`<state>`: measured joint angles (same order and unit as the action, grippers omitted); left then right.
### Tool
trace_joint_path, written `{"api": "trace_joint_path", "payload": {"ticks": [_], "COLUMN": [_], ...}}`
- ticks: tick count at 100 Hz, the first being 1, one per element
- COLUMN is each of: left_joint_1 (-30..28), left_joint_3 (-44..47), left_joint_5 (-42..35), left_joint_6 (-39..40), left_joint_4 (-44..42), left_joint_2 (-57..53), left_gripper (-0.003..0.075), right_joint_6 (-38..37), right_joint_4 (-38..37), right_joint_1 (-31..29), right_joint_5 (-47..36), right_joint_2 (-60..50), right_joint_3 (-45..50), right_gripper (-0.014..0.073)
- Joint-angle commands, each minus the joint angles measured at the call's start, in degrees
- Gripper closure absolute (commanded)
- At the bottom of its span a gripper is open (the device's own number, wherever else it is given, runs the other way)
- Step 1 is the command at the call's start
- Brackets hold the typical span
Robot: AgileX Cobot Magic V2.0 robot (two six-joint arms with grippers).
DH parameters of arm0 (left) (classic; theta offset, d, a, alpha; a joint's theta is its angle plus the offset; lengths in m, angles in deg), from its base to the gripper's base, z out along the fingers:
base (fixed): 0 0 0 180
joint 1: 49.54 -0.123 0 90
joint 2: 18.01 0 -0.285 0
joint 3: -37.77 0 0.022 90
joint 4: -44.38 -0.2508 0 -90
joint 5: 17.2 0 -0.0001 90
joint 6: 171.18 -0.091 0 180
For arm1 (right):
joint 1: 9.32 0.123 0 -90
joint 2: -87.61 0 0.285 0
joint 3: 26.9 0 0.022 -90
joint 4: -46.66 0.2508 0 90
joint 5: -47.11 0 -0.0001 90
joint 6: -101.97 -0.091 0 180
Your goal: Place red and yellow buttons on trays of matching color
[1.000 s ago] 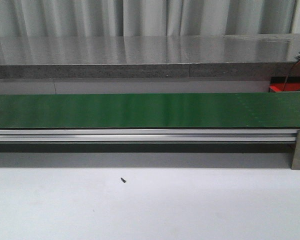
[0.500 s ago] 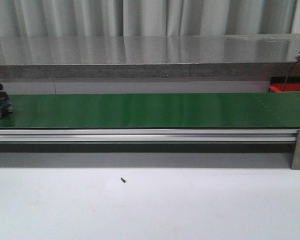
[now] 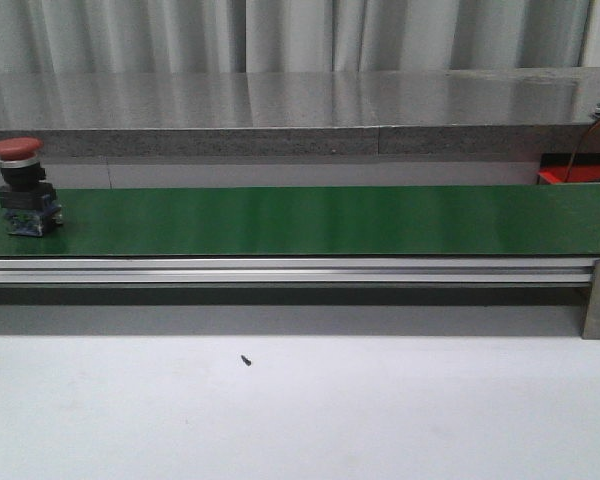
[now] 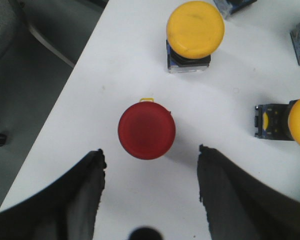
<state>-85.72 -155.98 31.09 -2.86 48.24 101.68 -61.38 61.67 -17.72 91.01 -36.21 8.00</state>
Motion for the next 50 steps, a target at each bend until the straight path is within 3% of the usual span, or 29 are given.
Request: {"api": "trace_joint_path", "payload": {"ticks": [1, 50], "left_joint_1": [-0.1, -0.1], "left_joint_3": [-1.8, -1.8], "left_joint_5": [-2.8, -8.6], "left_joint_6": [0.8, 0.2], "left_joint_4": [-0.1, -0.1], "left_joint_2": [-1.8, 1.9], "left_gripper": [0.0307, 0.0307], "right_joint_6": [0.4, 0.4], "right_joint_4": [0.8, 0.8], "right_joint_1": [0.0, 0.0], "right_joint_5": [-2.6, -2.6], "right_joint_2": [-0.5, -0.5], "right_joint_3": [-1.5, -1.5], "right_gripper": [0.0664, 0.0664]}}
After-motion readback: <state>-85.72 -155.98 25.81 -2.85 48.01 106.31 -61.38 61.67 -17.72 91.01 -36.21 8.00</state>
